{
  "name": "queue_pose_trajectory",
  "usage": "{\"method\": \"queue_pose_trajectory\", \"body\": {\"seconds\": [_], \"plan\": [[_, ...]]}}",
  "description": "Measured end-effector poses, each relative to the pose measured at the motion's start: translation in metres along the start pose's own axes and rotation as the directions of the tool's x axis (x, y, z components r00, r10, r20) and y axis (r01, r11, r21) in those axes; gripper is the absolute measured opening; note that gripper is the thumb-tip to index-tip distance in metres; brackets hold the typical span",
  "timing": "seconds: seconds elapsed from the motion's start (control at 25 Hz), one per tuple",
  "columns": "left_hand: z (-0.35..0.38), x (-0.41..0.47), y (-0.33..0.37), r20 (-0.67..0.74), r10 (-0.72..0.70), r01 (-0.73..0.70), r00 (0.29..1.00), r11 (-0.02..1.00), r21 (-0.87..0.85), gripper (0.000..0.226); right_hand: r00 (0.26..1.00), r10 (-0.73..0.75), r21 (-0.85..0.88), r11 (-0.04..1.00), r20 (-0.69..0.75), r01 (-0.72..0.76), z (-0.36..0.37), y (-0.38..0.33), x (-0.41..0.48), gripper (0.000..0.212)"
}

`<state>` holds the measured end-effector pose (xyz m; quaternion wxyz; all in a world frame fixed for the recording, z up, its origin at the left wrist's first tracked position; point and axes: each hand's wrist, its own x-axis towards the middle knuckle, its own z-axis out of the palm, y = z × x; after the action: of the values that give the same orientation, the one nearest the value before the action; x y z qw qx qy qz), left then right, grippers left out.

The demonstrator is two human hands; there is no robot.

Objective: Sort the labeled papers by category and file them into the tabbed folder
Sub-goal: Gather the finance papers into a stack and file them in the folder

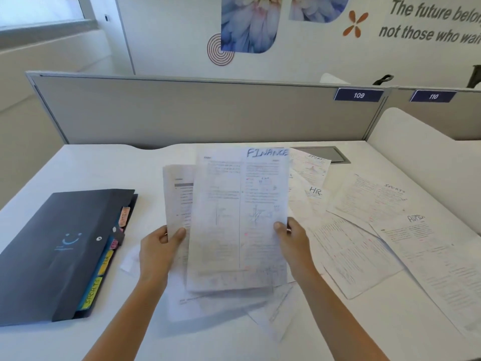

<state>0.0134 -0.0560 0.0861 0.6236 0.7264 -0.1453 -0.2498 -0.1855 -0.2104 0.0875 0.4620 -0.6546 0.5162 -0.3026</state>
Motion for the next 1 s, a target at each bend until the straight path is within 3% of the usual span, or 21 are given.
{"method": "queue_pose_trajectory", "body": {"seconds": [0.16,0.32,0.44,0.56,0.76,1.0], "plan": [[0.005,0.001,0.007,-0.029,-0.04,0.041,0.999,0.998,0.043,0.01,0.987,0.094,0.137,0.984,0.13,-0.111,0.008,0.015,0.002,0.009],[0.014,0.001,0.012,-0.041,-0.033,0.036,0.999,0.995,0.088,0.013,0.979,0.126,0.303,0.938,0.161,-0.171,0.004,0.014,-0.003,0.024],[0.019,-0.002,0.015,-0.006,0.065,-0.065,0.998,0.997,0.031,0.017,0.987,0.116,0.36,0.921,0.108,-0.147,-0.004,0.011,-0.003,0.031],[0.024,-0.008,0.021,-0.005,0.208,-0.208,0.978,0.978,0.025,0.026,0.995,0.098,0.387,0.917,0.016,-0.097,-0.01,0.012,0.002,0.023],[0.028,-0.009,0.027,-0.072,0.254,-0.252,0.964,0.967,0.038,0.025,0.992,0.065,0.482,0.876,-0.108,-0.005,-0.009,0.009,-0.002,0.014],[0.032,-0.016,0.036,-0.117,0.334,-0.324,0.935,0.941,0.095,0.029,0.99,0.066,0.549,0.836,-0.123,0.013,-0.011,0.01,-0.003,0.016]]}}
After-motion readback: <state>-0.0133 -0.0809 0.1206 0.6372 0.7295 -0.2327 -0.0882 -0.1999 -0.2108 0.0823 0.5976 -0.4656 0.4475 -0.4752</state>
